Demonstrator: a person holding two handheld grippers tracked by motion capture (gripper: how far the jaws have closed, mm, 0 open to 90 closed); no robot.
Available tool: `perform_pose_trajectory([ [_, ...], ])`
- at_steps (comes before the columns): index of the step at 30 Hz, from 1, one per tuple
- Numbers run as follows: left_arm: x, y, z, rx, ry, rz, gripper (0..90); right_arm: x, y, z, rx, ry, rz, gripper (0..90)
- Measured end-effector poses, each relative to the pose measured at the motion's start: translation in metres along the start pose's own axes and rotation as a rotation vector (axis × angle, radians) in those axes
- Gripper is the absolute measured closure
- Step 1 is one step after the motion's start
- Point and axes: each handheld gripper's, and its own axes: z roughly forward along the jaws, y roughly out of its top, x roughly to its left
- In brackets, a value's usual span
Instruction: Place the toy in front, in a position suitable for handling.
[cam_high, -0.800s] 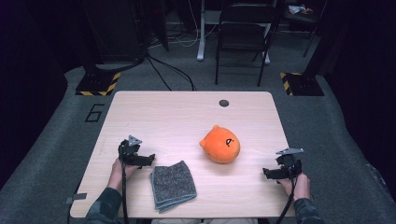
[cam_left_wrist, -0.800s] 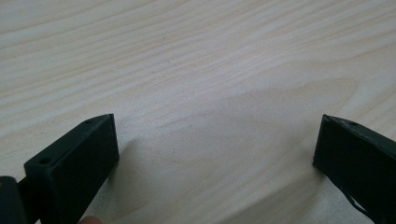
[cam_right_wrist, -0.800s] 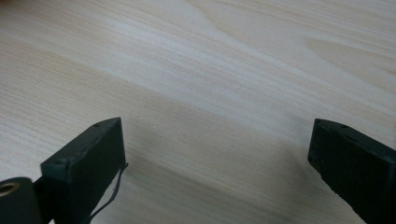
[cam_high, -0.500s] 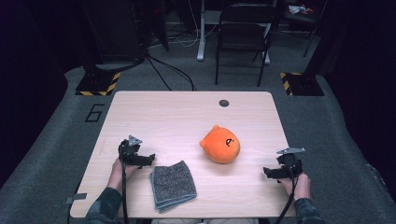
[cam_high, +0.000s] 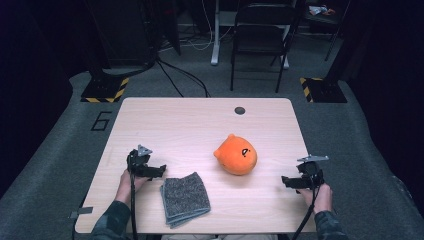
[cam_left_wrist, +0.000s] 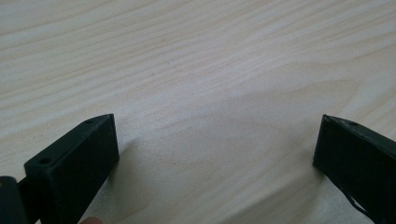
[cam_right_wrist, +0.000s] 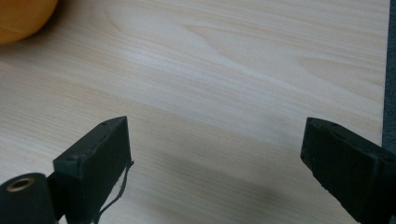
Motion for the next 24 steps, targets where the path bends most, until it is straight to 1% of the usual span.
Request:
perform_pose_trajectory([
  [1,0.000,0.000,0.000,0.000,-0.001,0.001,0.0,0.003,0.003,-0.002,-0.010,0.007,-0.004,7.9],
  [5,0.000,0.000,0.000,-0.001,-0.001,0.000,0.0,0.009,0.009,-0.006,-0.024,0.008,-0.009,8.2],
  [6,0.000,0.000,0.000,0.000,-0.002,0.004,0.0,0.012,0.013,-0.008,-0.033,0.019,-0.007,8.4],
  [7,0.000,0.000,0.000,0.000,-0.002,0.004,0.0,0.012,0.013,-0.008,-0.033,0.019,-0.007,8.4],
  [8,0.000,0.000,0.000,-0.001,0.000,0.000,0.0,0.017,0.016,-0.010,-0.041,0.022,-0.011,9.2],
  [9,0.000,0.000,0.000,-0.001,0.000,0.000,0.0,0.017,0.016,-0.010,-0.041,0.022,-0.011,9.2],
  [11,0.000,0.000,0.000,0.001,-0.002,0.003,0.0,0.024,0.023,-0.011,-0.047,0.031,-0.014,9.3],
  [12,0.000,0.000,0.000,0.000,-0.002,0.003,0.0,0.027,0.026,-0.011,-0.052,0.036,-0.024,9.3],
  [13,0.000,0.000,0.000,0.000,-0.002,0.003,0.0,0.031,0.029,-0.012,-0.053,0.042,-0.019,9.4],
  [14,0.000,0.000,0.000,0.000,-0.002,0.003,0.0,0.031,0.029,-0.012,-0.053,0.042,-0.019,9.4],
  [15,0.000,0.000,0.000,-0.001,-0.001,-0.001,0.0,0.037,0.035,-0.013,-0.068,0.053,-0.037,9.4],
  [16,0.000,0.000,0.000,0.000,-0.002,0.004,0.0,0.041,0.039,-0.013,-0.071,0.058,-0.039,9.4],
  [17,0.000,0.000,0.000,0.000,-0.002,0.004,0.0,0.041,0.039,-0.013,-0.071,0.058,-0.039,9.4],
  [19,0.000,0.000,0.000,-0.001,-0.002,0.003,0.0,0.048,0.046,-0.014,-0.091,0.070,-0.053,9.5],
  [20,0.000,0.000,0.000,0.000,-0.004,0.007,0.0,0.055,0.053,-0.015,-0.104,0.086,-0.060,9.6],
  [21,0.000,0.000,0.000,0.000,-0.004,0.007,0.0,0.055,0.053,-0.015,-0.104,0.086,-0.060,9.6],
  [22,0.000,0.000,0.000,0.000,-0.004,0.007,0.0,0.063,0.059,-0.014,-0.114,0.098,-0.066,9.8],
  [24,0.000,0.000,0.000,0.000,-0.004,0.006,0.0,0.071,0.065,-0.013,-0.121,0.113,-0.064,10.0],
])
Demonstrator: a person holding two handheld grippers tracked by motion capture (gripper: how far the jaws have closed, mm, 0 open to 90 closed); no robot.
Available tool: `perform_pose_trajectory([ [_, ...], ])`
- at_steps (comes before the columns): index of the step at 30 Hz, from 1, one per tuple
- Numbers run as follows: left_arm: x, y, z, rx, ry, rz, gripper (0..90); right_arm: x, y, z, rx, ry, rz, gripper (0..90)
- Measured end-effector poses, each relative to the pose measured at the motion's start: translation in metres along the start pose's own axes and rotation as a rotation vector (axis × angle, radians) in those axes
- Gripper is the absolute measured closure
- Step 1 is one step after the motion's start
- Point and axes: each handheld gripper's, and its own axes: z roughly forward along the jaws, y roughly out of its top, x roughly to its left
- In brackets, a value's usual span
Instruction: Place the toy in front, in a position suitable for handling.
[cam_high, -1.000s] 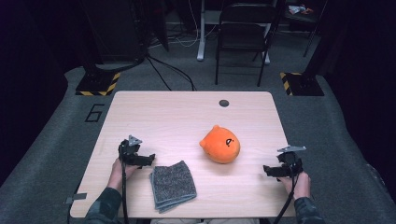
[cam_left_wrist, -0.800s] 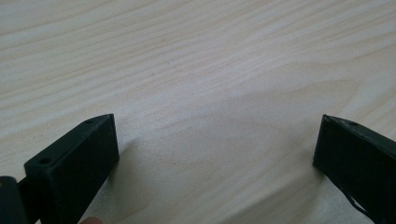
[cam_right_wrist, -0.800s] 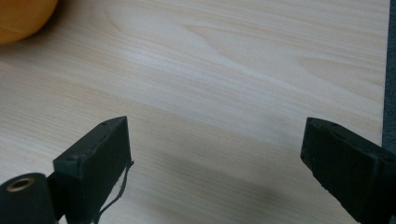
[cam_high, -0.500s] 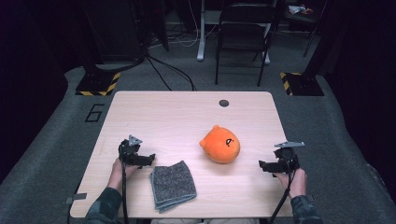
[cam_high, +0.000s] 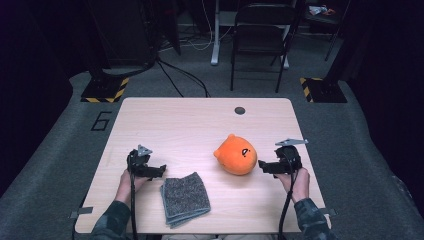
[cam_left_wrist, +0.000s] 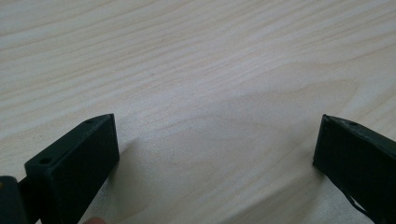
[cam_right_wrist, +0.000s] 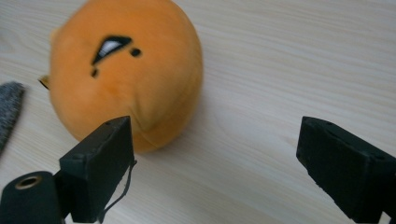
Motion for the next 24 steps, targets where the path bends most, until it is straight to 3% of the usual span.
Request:
perform_pose_trajectory([
  [1,0.000,0.000,0.000,0.000,0.000,0.000,0.0,0.002,0.003,0.001,-0.004,0.012,-0.024,10.1],
  [10,-0.001,0.000,-0.001,0.009,-0.008,0.007,0.0,0.029,0.025,0.018,-0.015,0.054,-0.049,13.5],
  [18,-0.001,0.000,0.000,0.001,-0.007,0.007,0.0,0.039,0.036,0.028,-0.018,0.067,-0.082,23.4],
  [24,-0.001,0.000,0.000,0.001,-0.007,0.008,0.0,0.040,0.038,0.035,-0.003,0.066,-0.062,32.1],
])
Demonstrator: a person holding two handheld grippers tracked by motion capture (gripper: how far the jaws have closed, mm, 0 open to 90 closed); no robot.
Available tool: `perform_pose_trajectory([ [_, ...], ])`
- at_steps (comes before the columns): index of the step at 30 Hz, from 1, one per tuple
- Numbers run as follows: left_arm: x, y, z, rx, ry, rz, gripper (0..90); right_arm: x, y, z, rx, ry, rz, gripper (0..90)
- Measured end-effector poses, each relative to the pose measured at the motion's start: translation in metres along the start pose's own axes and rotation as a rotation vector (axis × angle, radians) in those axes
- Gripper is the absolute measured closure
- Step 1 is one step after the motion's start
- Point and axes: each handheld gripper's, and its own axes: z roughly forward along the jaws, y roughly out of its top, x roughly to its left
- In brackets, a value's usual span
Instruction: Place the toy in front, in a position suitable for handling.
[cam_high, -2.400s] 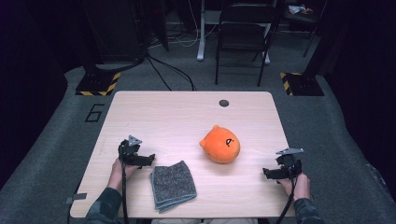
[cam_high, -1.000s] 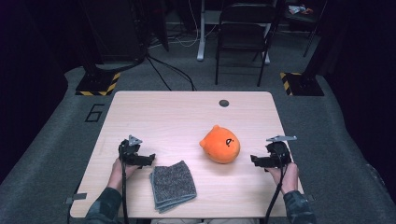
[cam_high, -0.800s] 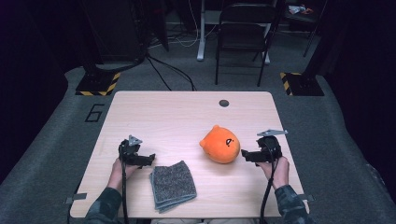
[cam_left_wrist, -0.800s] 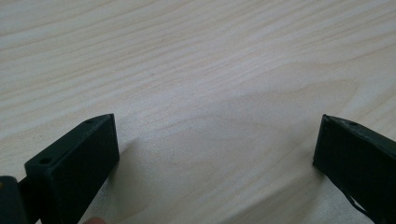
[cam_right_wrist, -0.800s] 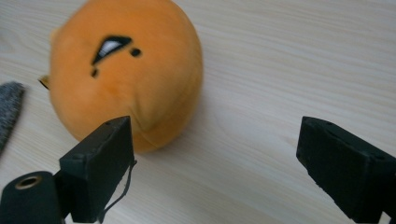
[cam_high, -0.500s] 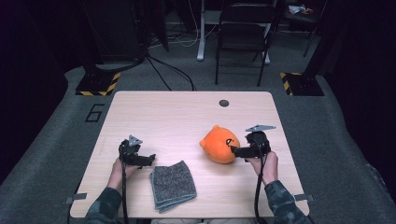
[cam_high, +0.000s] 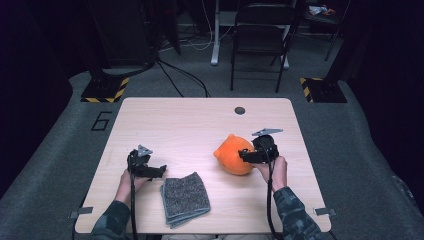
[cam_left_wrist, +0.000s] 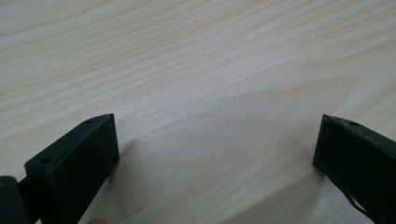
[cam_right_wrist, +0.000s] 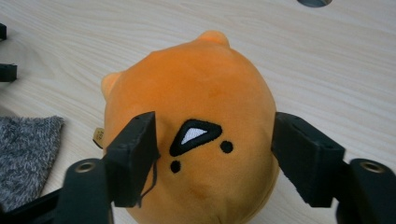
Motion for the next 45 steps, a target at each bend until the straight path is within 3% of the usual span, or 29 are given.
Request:
perform_pose_trajectory([
  [11,0.000,0.000,0.000,0.000,0.000,0.000,0.0,-0.003,-0.008,0.008,0.014,0.012,0.003,50.0],
  [14,0.000,0.000,0.000,0.000,0.000,0.000,0.0,-0.003,-0.009,0.009,0.009,0.006,-0.017,60.7],
  [19,0.000,0.000,0.000,0.000,0.000,0.000,0.0,-0.001,-0.008,0.007,-0.014,0.007,-0.038,68.7],
  [22,0.000,0.000,0.000,0.001,0.000,-0.001,0.0,0.003,-0.005,0.005,-0.030,0.013,-0.101,72.6],
  [26,0.000,0.000,0.000,0.000,0.000,-0.001,0.0,0.006,-0.002,0.004,-0.050,0.019,-0.129,73.4],
  [28,0.000,0.000,0.000,0.000,0.000,-0.001,0.0,0.008,0.002,0.003,-0.061,0.036,-0.184,74.0],
  [32,0.000,0.000,0.000,0.000,0.000,-0.001,0.0,0.011,0.005,0.002,-0.082,0.037,-0.228,74.5],
  [36,0.000,0.000,0.000,0.000,0.000,0.000,0.0,0.010,0.012,-0.001,-0.124,0.075,-0.254,74.8],
  [45,0.000,0.000,0.000,0.000,0.000,0.000,0.0,0.012,0.026,0.008,-0.126,0.110,-0.339,74.7],
])
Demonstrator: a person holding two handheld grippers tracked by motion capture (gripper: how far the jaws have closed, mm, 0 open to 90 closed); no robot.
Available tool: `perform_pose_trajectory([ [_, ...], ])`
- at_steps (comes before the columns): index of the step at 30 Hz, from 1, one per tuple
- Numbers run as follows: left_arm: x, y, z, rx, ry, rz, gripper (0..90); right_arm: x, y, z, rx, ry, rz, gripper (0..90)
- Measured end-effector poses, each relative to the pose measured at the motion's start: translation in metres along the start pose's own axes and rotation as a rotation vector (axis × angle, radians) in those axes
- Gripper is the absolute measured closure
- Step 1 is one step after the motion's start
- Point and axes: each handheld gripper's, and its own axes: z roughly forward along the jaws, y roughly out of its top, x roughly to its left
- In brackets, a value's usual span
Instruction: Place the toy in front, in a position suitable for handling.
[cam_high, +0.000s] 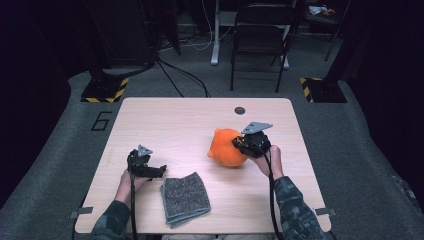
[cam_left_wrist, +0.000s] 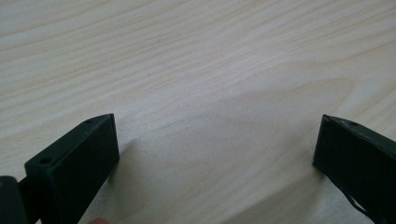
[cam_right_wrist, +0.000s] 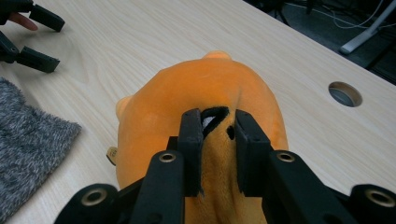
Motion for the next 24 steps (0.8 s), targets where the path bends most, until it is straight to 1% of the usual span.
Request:
perform_pose_trajectory([
  [2,0.000,0.000,0.000,0.000,0.000,0.000,0.0,-0.002,0.002,0.007,-0.004,0.020,-0.028,74.7],
  [3,0.000,0.000,0.000,0.000,0.000,0.001,0.0,-0.003,0.003,0.012,0.002,0.031,-0.027,74.7],
  [5,0.000,0.000,0.000,0.000,-0.001,0.001,0.0,-0.005,0.004,0.021,-0.001,0.061,-0.047,74.7],
  [6,0.000,0.000,0.000,0.000,-0.001,0.001,0.0,-0.005,0.004,0.021,-0.001,0.061,-0.047,74.7],
  [8,0.000,0.000,0.000,0.000,-0.001,0.001,0.0,-0.006,0.004,0.027,0.003,0.075,-0.066,74.6],
  [9,0.000,0.000,0.000,0.000,-0.001,0.001,0.0,-0.009,0.002,0.032,-0.005,0.089,-0.056,74.3],
  [10,0.000,0.000,0.000,0.002,-0.001,0.002,0.0,-0.009,0.002,0.032,-0.005,0.089,-0.056,74.3],
  [11,0.000,0.000,0.000,0.002,-0.001,0.001,0.0,-0.012,0.001,0.034,-0.003,0.085,-0.053,73.8],
  [12,0.000,0.000,0.000,0.002,-0.001,0.001,0.0,-0.014,-0.001,0.035,0.004,0.078,-0.038,72.0],
  [13,0.000,0.000,0.000,0.002,-0.001,0.001,0.0,-0.017,-0.002,0.036,0.008,0.084,-0.037,69.0],
  [14,0.000,0.000,0.000,0.002,-0.001,0.001,0.0,-0.018,-0.003,0.036,0.011,0.071,-0.023,65.9],
  [15,0.000,0.000,0.000,0.000,-0.001,0.000,0.0,-0.020,-0.004,0.035,0.015,0.062,-0.013,61.7],
  [16,0.000,0.000,0.000,0.000,-0.001,0.001,0.0,-0.021,-0.005,0.033,0.017,0.067,-0.005,55.9],
  [17,0.000,0.000,0.000,0.000,-0.001,0.001,0.0,-0.023,-0.005,0.031,0.015,0.039,0.010,50.4],
  [18,0.000,0.000,0.000,0.000,-0.001,0.001,0.0,-0.023,-0.005,0.031,0.015,0.039,0.010,50.4],
  [19,0.000,0.000,0.000,0.000,-0.001,0.001,0.0,-0.023,-0.005,0.029,0.006,0.042,0.015,46.9],
  [20,0.000,0.000,0.000,0.000,-0.001,0.000,0.0,-0.023,-0.005,0.026,-0.001,0.033,0.021,42.3],
  [21,0.000,0.000,0.000,0.000,-0.001,0.001,0.0,-0.023,-0.005,0.021,-0.013,0.026,0.037,34.9],
  [22,0.000,0.000,0.000,0.000,-0.001,0.001,0.0,-0.023,-0.005,0.021,-0.013,0.026,0.037,34.9],
  [23,0.000,0.000,0.000,0.001,-0.002,0.000,0.0,-0.022,-0.004,0.019,-0.021,0.025,0.041,32.3],
  [24,0.000,0.000,0.000,0.001,-0.001,0.000,0.0,-0.021,-0.004,0.015,-0.022,0.021,0.057,27.7],
])
